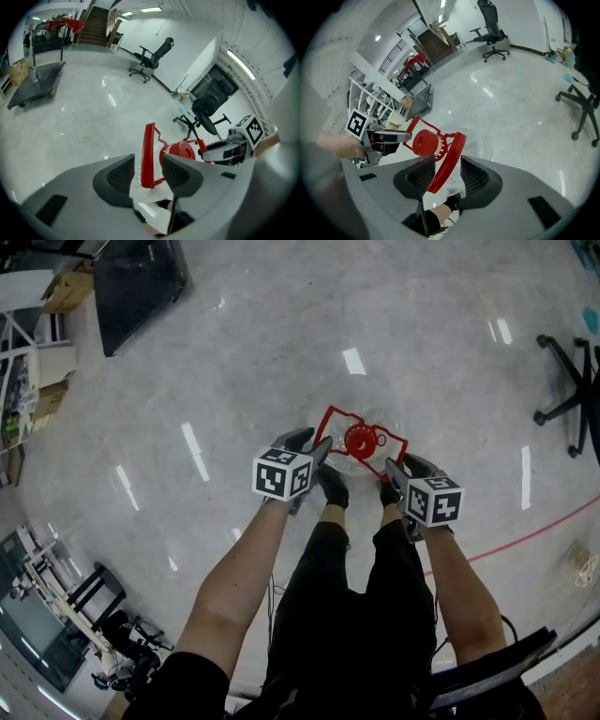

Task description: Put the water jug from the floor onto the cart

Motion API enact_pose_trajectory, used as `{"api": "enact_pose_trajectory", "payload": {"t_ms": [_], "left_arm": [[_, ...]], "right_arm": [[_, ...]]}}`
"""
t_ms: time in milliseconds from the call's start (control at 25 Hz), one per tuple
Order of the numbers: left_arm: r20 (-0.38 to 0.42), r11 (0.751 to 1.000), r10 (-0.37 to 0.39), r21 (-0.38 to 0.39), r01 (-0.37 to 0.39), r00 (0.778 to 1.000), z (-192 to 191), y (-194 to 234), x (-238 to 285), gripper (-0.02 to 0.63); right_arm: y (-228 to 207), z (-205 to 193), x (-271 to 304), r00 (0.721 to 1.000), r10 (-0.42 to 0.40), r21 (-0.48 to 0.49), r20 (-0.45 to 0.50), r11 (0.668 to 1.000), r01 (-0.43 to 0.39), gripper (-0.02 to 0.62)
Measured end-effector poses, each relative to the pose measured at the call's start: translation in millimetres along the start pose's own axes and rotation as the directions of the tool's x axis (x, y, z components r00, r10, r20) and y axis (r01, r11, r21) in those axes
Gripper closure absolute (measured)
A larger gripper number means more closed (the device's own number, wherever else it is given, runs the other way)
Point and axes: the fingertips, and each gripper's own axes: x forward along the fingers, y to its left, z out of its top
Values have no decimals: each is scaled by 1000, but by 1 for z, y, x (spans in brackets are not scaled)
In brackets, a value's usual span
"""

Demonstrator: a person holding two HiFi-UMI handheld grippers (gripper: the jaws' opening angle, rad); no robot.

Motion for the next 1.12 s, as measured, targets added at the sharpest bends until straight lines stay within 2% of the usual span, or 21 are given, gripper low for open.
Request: {"api": "enact_pose_trajectory", "payload": {"t_ms": [160,200,240,440,640,880,1000,1120], "left_arm": [[0,1000,-22,-16,22,1000,1,0,8,445],[-4,1000,-24,-14,24,1000,1,0,9,502],[-10,1000,-25,-14,25,1000,0,1,9,523],[-48,999,-51,-20,51,998,-8,1,9,531],[-15,997,-38,-75,37,999,-4,-4,-7,531],[85,983,-49,-171,63,995,24,-23,-75,531],[154,981,-40,-182,68,987,50,-35,-127,531],[239,978,-51,-183,96,970,75,-53,-181,529]], "right_arm": [[-3,-2,8,1000,-3,14,-17,1000,3,440],[-2,-2,8,1000,-1,27,-16,1000,2,448],[-2,0,8,1000,3,40,-13,999,-2,455],[2,14,5,1000,17,38,8,999,-17,482],[25,35,-3,999,38,36,32,999,-39,491],[74,77,-50,992,103,-35,67,994,-100,492],[113,106,-86,986,151,-103,73,984,-143,492],[150,132,-127,981,174,-136,86,978,-161,492]]}}
